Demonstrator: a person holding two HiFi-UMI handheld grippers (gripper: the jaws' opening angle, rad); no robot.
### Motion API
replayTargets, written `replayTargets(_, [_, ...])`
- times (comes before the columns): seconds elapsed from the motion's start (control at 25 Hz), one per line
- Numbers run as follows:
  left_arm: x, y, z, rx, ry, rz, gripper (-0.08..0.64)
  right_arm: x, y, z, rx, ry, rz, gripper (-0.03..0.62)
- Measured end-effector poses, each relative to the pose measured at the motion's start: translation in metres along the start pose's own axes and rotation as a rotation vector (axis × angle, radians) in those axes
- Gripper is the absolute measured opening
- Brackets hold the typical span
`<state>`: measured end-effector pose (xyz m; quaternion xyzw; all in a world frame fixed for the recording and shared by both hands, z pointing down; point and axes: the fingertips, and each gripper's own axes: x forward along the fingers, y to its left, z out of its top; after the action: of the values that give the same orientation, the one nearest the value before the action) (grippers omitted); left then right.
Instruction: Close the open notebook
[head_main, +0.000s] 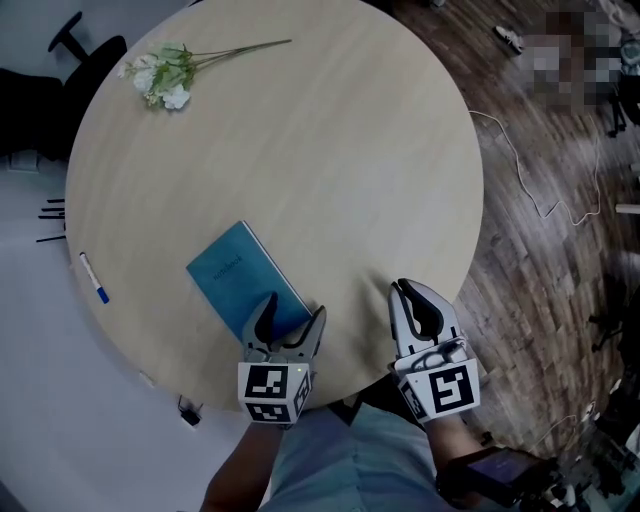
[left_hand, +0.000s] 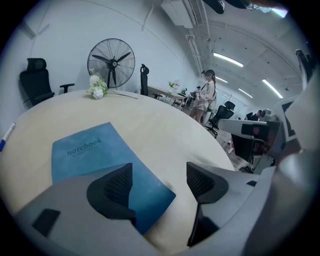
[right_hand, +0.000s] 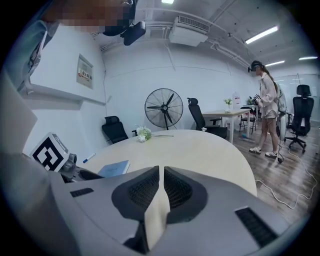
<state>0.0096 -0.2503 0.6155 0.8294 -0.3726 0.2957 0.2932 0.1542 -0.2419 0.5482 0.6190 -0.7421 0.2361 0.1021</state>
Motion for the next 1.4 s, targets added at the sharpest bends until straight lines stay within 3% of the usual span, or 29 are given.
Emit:
replayTargets(0.24, [-0.057, -0.024, 0.031, 0.010, -0.152, 0.067, 0.342, -0.037, 0.010, 0.028, -0.019, -0.066, 0.043, 0.052])
replayTargets(0.44, [-0.139, -0.056, 0.074, 0.031, -0.369, 0.177, 0.333, -0.073, 0.039, 0.083, -0.090, -0.185, 0.166, 0.052])
replayTargets(0.76, [-0.303, -0.098, 0.096, 0.065, -0.645, 0.414, 0.066, -0.171, 0.122, 0.154, -0.218, -0.345, 0.320, 0.052])
replayTargets(0.88, [-0.347, -0.100, 0.098, 0.063, -0.746, 0.503, 0.028, -0.191, 0.150, 0.165, -0.277, -0.387, 0.377, 0.052])
replayTargets(1.08, [-0.390, -0.101, 0.094, 0.063, -0.827, 0.581, 0.020, -0.212, 0.178, 0.170, -0.343, -0.409, 0.402, 0.052])
replayTargets(1.4, [-0.411, -0.117, 0.088, 0.089, -0.871, 0.597, 0.020, -0.227, 0.186, 0.167, -0.375, -0.415, 0.412, 0.052])
